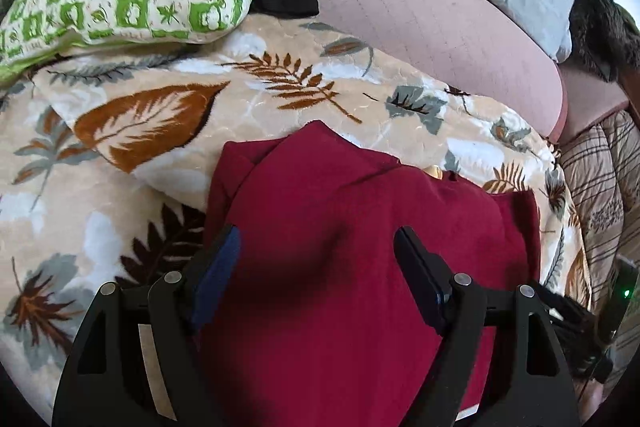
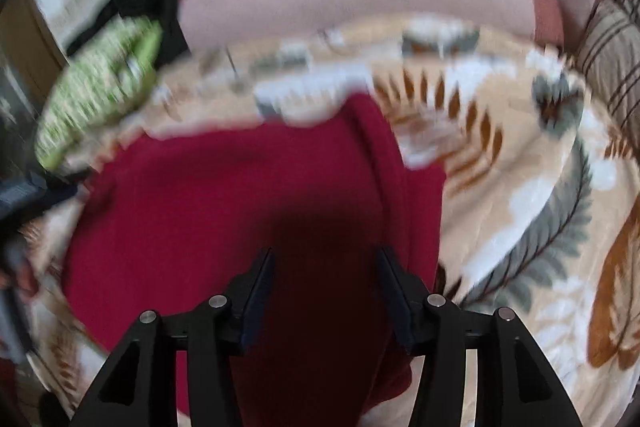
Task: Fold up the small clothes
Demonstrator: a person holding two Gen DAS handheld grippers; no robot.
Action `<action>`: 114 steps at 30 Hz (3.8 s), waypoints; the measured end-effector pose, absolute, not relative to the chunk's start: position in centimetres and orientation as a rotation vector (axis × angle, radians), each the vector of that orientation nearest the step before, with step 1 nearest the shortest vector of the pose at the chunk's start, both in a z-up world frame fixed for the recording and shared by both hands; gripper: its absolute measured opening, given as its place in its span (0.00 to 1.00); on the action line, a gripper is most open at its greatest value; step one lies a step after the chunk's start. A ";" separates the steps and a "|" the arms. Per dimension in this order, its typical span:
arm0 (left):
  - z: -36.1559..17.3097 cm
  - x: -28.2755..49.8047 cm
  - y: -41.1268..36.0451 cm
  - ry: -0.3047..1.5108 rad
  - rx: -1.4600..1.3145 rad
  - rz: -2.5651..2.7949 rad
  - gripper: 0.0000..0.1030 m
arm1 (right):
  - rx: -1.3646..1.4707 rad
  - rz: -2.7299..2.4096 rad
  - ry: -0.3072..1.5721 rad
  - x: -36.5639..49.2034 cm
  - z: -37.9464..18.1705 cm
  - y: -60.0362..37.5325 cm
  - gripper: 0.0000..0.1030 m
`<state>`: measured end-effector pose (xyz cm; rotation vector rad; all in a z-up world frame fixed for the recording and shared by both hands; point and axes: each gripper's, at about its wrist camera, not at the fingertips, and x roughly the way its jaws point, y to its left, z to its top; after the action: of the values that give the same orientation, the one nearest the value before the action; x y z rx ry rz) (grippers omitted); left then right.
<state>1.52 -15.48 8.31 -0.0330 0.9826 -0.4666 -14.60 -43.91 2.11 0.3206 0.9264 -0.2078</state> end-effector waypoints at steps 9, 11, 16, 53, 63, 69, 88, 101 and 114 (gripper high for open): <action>9.0 -0.1 -14.4 0.947 0.021 -0.456 0.77 | 0.372 -0.122 0.831 -13.7 6.3 -41.1 0.49; 8.8 -0.3 -14.0 0.951 0.024 -0.452 0.77 | 0.370 -0.106 0.825 -12.9 6.5 -40.2 0.49; 7.3 -0.6 -12.4 0.984 0.000 -0.445 0.77 | 0.338 -0.063 0.793 -10.2 6.9 -37.9 0.49; 3.7 -3.3 -9.3 0.986 0.016 -0.341 0.77 | 0.335 -0.280 0.876 -12.1 4.8 -43.0 0.43; 3.4 -1.4 -9.6 0.990 -0.015 -0.345 0.77 | 0.368 -0.408 0.884 -8.5 1.9 -45.8 0.44; 3.0 -1.6 -9.7 1.019 -0.034 -0.375 0.77 | 0.345 -0.354 0.873 -8.6 4.5 -43.1 0.44; 5.0 -3.4 -10.3 0.928 -0.015 -0.464 0.77 | 0.395 -0.323 0.886 -15.5 7.5 -37.5 0.46; 4.3 -4.4 -11.9 0.918 0.042 -0.500 0.77 | 0.248 -0.405 0.774 -20.2 13.2 -38.2 0.62; 5.1 -4.0 -9.4 0.903 -0.036 -0.492 0.77 | 0.310 -0.275 0.855 -15.2 7.6 -37.8 0.62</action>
<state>-4.04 -9.43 5.13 -0.0359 0.9026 -0.4925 -15.20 -37.77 7.60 0.3097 0.8547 -0.2749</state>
